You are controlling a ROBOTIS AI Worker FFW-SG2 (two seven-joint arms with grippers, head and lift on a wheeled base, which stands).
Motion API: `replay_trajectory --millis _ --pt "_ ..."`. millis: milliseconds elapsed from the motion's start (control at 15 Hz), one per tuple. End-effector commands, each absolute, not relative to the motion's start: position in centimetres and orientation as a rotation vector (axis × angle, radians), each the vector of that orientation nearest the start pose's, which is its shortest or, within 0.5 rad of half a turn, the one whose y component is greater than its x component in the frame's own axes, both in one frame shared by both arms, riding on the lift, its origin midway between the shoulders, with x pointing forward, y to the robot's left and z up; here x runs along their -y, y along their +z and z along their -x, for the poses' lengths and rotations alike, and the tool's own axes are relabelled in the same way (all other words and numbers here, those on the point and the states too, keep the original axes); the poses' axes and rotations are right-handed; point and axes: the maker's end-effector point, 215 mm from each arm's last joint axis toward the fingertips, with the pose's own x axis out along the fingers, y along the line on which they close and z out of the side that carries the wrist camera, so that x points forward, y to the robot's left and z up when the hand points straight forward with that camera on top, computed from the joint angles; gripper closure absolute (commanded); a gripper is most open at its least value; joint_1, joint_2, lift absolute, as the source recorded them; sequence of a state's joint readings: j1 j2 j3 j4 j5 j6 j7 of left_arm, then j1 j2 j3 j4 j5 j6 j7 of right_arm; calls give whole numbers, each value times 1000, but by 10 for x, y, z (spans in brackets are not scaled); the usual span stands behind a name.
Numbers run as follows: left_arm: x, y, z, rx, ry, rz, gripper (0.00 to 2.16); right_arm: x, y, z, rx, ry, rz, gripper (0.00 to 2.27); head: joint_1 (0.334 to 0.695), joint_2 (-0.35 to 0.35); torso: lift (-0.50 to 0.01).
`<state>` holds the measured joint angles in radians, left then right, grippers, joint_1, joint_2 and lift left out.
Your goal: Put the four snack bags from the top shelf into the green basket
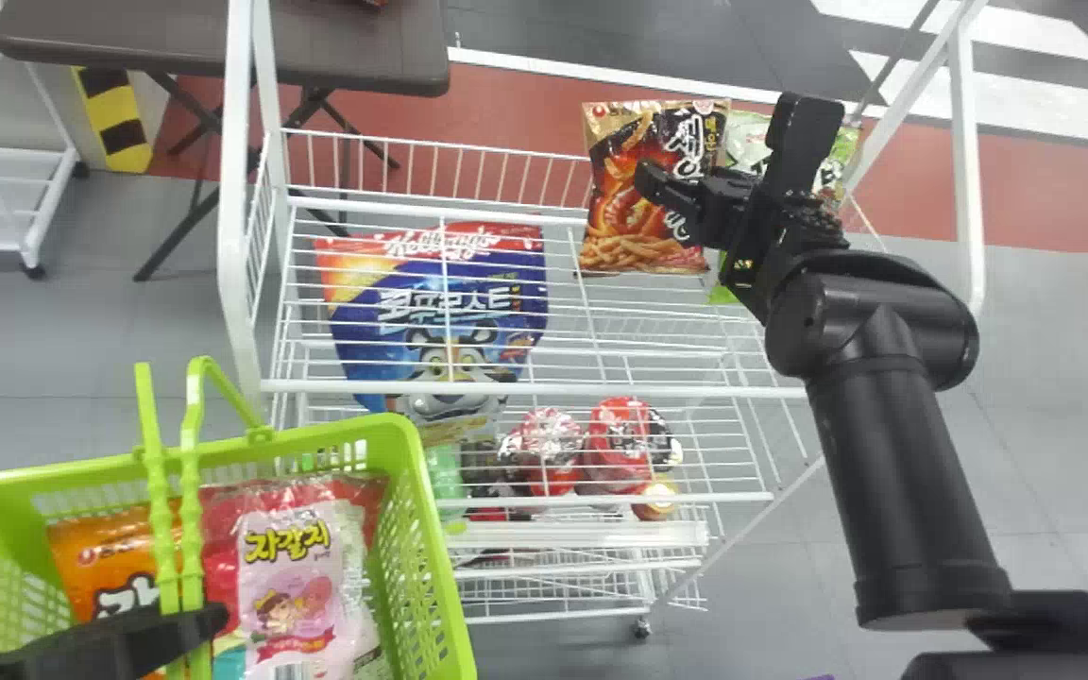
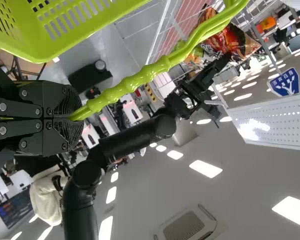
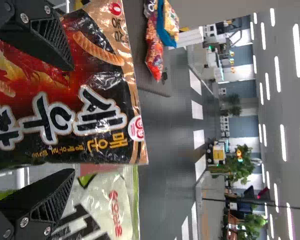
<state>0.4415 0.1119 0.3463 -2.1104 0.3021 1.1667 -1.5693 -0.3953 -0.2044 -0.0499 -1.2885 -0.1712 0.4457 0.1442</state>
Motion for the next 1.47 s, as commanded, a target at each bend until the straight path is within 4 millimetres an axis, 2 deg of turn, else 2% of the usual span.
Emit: replay_trajectory --millis 0,133,200,467,667,933,1133,1200,1400 --pt "-146 -350 -250 -630 -1244 905 2148 314 -364 -698 -341 52 -10 572 695 -215 -5" --pt "-147 -351 -252 -626 -1241 909 2148 315 -369 -696 -358 43 -6 1791 695 -202 -5" --pt "-148 -351 -252 -627 -1239 910 2148 313 -377 -691 -384 39 -20 2145 695 -198 -5" --pt "-152 -350 -253 -618 -1231 910 2148 301 -348 -673 -338 62 -51 2246 695 -188 -5" --pt "-157 -349 -254 -611 -1221 910 2148 288 -318 -640 -297 105 -122 2246 695 -175 -5" --pt "-161 -345 -261 -598 -1216 899 2148 262 -300 -566 -354 173 -163 2250 695 -155 -5" --pt "-161 -344 -263 -594 -1218 896 2148 229 -307 -497 -476 270 -191 2250 695 -138 -5" --pt "-161 -344 -263 -594 -1218 896 2148 214 -304 -476 -502 313 -197 2250 695 -129 -5" --pt "-162 -344 -261 -594 -1218 895 2148 189 -283 -441 -503 376 -181 2246 695 -81 -5"
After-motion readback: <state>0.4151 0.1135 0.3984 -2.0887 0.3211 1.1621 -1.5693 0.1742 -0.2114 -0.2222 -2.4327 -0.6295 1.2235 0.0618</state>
